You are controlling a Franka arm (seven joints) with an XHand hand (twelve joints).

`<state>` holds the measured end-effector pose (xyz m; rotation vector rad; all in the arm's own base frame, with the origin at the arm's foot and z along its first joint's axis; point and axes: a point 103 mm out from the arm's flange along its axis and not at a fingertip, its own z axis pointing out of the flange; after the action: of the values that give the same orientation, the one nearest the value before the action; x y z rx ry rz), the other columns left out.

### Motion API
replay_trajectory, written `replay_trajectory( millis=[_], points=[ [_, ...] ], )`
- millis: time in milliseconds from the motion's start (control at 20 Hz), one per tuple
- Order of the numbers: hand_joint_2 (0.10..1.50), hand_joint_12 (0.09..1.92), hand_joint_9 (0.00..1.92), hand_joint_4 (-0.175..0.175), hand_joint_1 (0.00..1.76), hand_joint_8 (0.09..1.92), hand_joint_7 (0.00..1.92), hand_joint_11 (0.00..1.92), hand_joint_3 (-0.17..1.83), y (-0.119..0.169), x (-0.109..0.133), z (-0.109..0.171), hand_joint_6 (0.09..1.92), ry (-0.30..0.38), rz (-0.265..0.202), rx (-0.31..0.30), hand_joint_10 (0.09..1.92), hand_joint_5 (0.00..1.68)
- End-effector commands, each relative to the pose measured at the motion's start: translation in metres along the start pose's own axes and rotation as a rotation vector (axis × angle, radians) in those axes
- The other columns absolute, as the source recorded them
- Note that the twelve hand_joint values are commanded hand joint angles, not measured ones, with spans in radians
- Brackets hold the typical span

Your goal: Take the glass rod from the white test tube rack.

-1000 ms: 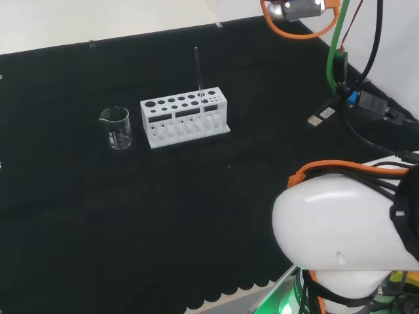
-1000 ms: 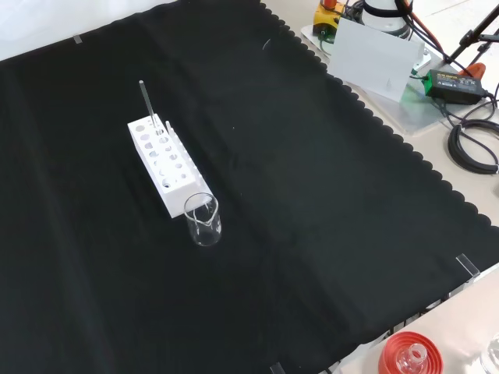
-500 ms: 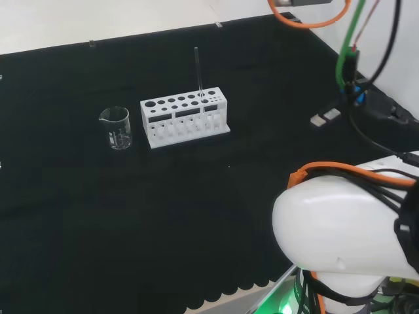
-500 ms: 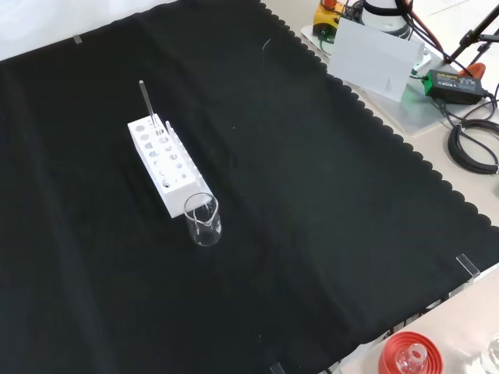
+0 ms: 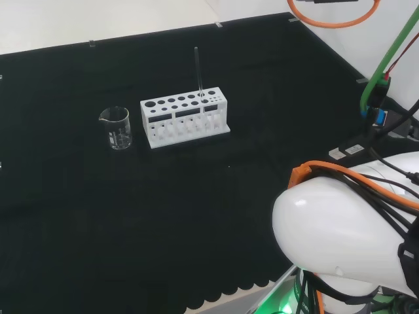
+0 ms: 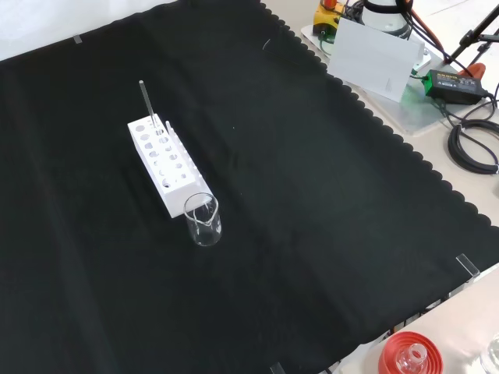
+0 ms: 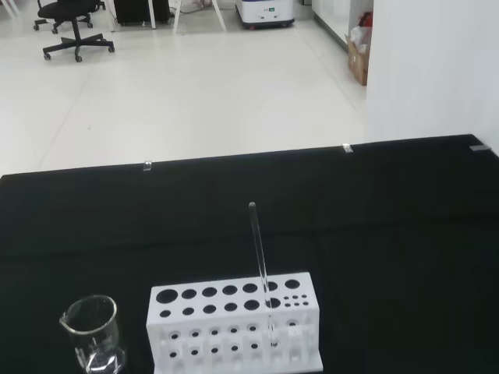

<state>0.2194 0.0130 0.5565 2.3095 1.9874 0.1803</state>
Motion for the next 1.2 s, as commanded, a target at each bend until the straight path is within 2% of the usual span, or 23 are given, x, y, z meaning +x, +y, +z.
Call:
replay_trajectory(
  millis=[50, 150, 250, 350, 500, 650, 750, 850, 1050, 1100, 1200],
  points=[
    [0.95, 0.09, 0.00, 0.026, 0.37, 0.09, 0.01, 0.00, 0.29, -0.001, -0.002, 0.004, 0.09, 0.006, 0.009, 0.016, 0.21, 0.00],
    [0.96, 0.15, 0.00, 0.025, 0.37, 0.09, 0.01, 0.00, 0.26, -0.001, -0.003, 0.005, 0.09, 0.003, 0.013, 0.017, 0.29, 0.00],
    [0.97, 0.64, 0.00, 0.026, 0.37, 0.09, 0.02, 0.00, 0.23, 0.000, -0.006, 0.008, 0.09, -0.001, 0.016, 0.027, 0.44, 0.00],
    [0.98, 1.00, 0.00, 0.025, 0.37, 0.09, 0.04, 0.00, 0.21, 0.000, -0.009, 0.010, 0.09, -0.013, 0.014, 0.028, 0.58, 0.00],
    [0.98, 1.28, 0.00, 0.021, 0.38, 0.09, 0.07, 0.00, 0.20, 0.003, -0.009, 0.010, 0.09, -0.028, 0.008, 0.031, 0.74, 0.03],
    [0.97, 1.38, 0.00, 0.017, 0.38, 0.26, 0.07, 0.00, 0.20, 0.006, -0.006, 0.011, 0.09, -0.030, 0.003, 0.038, 0.83, 0.06],
    [0.97, 1.40, 0.00, 0.017, 0.38, 0.42, 0.02, 0.00, 0.21, 0.010, -0.005, 0.010, 0.09, -0.030, 0.000, 0.045, 0.85, 0.07],
    [0.97, 1.40, 0.00, 0.017, 0.39, 0.51, 0.00, 0.00, 0.21, 0.014, -0.003, 0.011, 0.09, -0.032, -0.003, 0.049, 0.87, 0.08],
    [0.96, 1.36, 0.00, 0.018, 0.39, 0.58, 0.00, 0.00, 0.21, 0.024, 0.004, 0.015, 0.09, -0.035, -0.011, 0.065, 0.83, 0.10],
    [0.96, 1.35, 0.00, 0.018, 0.39, 0.58, 0.00, 0.00, 0.21, 0.023, -0.001, 0.015, 0.09, -0.014, -0.008, 0.058, 0.83, 0.10],
    [0.96, 1.32, 0.00, 0.019, 0.39, 0.59, 0.00, 0.00, 0.21, 0.026, -0.002, 0.018, 0.09, -0.022, -0.013, 0.068, 0.82, 0.11]
  ],
)
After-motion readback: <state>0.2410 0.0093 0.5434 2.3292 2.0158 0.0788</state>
